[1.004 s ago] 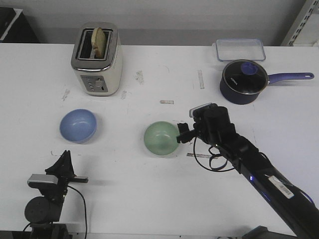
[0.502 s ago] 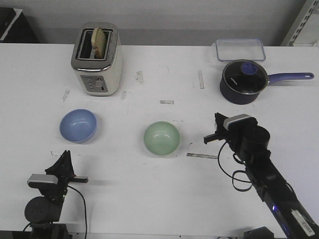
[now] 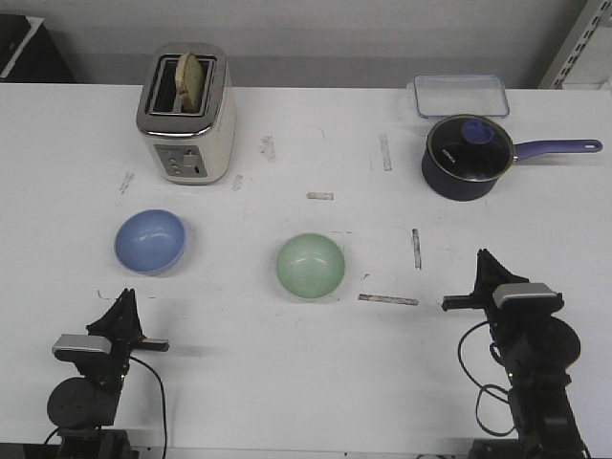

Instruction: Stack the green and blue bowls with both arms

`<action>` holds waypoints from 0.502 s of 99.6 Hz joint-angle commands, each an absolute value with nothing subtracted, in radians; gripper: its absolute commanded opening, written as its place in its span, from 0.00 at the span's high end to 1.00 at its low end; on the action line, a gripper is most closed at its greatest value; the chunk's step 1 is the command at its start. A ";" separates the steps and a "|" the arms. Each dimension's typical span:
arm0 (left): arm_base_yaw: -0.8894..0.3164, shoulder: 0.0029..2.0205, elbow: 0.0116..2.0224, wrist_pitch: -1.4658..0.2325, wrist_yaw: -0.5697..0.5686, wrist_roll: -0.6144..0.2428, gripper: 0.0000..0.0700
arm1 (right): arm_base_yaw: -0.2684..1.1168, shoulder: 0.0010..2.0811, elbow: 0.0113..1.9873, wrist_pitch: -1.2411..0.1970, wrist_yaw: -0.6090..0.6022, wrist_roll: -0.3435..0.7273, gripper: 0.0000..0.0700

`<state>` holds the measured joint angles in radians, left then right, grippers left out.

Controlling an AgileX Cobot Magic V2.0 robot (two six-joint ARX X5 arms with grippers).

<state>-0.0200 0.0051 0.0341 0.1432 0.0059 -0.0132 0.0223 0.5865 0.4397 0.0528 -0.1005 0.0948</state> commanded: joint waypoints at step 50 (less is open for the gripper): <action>-0.018 0.003 0.012 0.158 0.009 -0.008 1.00 | 0.020 0.381 0.361 -0.088 -0.108 0.104 1.00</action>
